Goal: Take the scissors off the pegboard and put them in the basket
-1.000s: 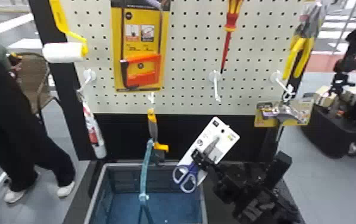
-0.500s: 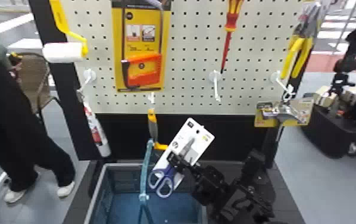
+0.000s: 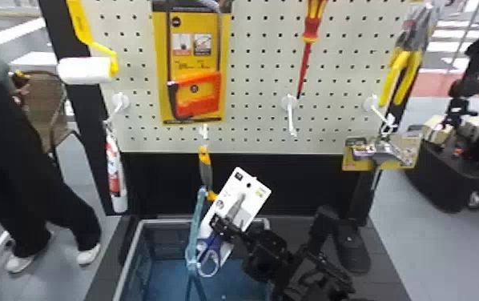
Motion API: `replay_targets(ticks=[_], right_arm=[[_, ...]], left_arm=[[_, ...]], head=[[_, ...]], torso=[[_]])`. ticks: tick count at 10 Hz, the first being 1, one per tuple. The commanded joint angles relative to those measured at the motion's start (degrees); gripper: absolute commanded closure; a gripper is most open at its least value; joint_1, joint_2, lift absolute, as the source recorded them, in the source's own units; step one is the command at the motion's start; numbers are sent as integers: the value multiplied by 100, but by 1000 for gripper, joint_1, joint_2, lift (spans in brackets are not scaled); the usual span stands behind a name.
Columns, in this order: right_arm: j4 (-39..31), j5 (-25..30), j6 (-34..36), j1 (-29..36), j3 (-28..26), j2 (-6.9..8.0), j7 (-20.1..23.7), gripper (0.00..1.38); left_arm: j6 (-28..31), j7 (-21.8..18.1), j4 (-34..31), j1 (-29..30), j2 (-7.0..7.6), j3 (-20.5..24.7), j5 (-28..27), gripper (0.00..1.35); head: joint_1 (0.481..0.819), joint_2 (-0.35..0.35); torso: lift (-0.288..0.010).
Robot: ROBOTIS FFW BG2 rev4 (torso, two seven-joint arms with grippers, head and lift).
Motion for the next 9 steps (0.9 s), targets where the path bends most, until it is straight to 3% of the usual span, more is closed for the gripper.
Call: replay_targets(ticks=[1,9], right_arm=[[91,-6,75,-55,10,-2,0,1176],[654,143,690,-461,115,7,308,1174]], left_arm=[[-5,0,14,-10,2,-8,-9,251],[-14,0,28,-35,2,-17,-17,251]], head=[[549,0],[549,0]], torso=[[-100],[-100]])
